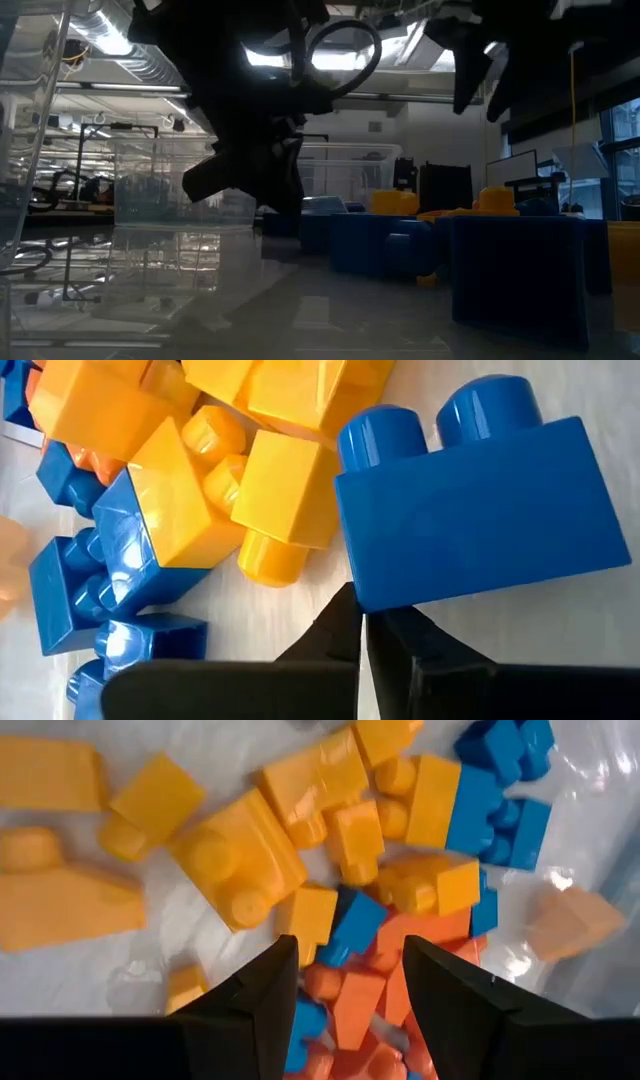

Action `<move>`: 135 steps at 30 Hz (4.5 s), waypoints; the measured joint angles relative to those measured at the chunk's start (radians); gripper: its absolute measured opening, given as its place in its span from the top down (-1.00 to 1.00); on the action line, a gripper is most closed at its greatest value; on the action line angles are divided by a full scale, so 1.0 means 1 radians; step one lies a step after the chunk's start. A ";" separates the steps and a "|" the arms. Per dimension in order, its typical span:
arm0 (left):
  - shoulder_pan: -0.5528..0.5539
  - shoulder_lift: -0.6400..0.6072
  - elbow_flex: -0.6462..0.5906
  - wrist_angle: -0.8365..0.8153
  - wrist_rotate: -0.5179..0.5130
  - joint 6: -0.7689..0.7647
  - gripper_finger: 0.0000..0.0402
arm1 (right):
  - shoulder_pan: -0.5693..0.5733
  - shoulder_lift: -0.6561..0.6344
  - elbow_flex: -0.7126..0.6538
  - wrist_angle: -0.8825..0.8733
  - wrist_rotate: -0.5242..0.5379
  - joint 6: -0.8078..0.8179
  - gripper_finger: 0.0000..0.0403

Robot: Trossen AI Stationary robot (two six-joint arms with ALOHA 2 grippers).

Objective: Sort blocks
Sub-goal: Put the blue game piece into the bottom transparent bin, then put the yellow game piece into the top right transparent bin

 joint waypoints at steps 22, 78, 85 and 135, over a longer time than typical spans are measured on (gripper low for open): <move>0.021 -0.274 -0.001 -0.013 -0.017 -0.022 1.00 | -0.003 0.000 -0.109 0.004 0.091 0.068 0.10; -0.519 -0.583 0.000 -0.475 0.339 -1.187 1.00 | -0.003 0.052 -0.109 0.142 -0.232 -0.214 0.10; -0.558 -0.583 0.000 -0.479 0.350 -1.329 1.00 | -0.003 0.100 -0.109 0.159 -0.233 -0.222 0.10; -0.568 -0.583 0.000 -0.469 0.360 -1.420 0.42 | -0.031 0.103 -0.206 0.282 -0.232 -0.455 0.10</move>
